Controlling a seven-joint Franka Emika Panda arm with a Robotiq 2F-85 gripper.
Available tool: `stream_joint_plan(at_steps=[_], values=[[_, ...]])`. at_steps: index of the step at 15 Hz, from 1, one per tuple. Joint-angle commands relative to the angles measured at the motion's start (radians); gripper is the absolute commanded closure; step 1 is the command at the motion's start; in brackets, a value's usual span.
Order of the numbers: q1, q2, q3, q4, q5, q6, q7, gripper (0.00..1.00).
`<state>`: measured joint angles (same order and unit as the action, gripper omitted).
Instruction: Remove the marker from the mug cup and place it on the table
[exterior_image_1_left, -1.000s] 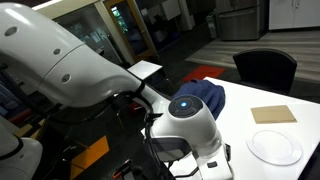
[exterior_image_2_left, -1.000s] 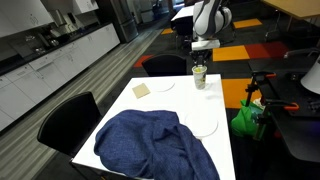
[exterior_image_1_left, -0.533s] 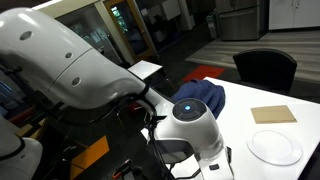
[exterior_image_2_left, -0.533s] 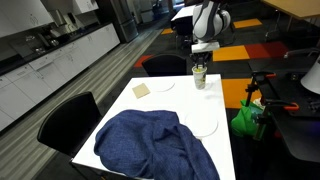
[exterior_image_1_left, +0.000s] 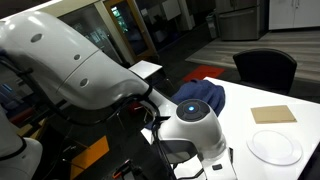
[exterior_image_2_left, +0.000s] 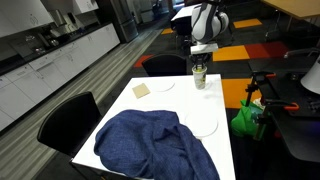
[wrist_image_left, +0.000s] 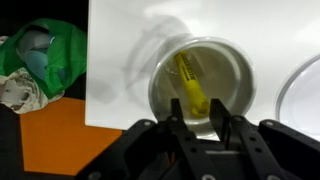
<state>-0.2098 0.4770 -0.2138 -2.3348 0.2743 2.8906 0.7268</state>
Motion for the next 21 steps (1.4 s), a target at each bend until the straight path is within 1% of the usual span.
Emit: stream_joint_plan(at_steps=[1,7,9,15,19,21], values=[[-0.001,0.025,0.006,0.038,0.036,-0.035,-0.039,0.63],[0.000,0.034,0.015,0.051,0.037,-0.040,-0.042,0.63],[0.000,0.034,0.016,0.052,0.037,-0.040,-0.041,0.65],[0.005,0.033,0.011,0.044,0.033,-0.039,-0.039,0.66],[0.002,0.012,0.012,0.025,0.027,-0.036,-0.058,0.67],[-0.006,-0.001,0.018,0.019,0.028,-0.044,-0.090,0.67]])
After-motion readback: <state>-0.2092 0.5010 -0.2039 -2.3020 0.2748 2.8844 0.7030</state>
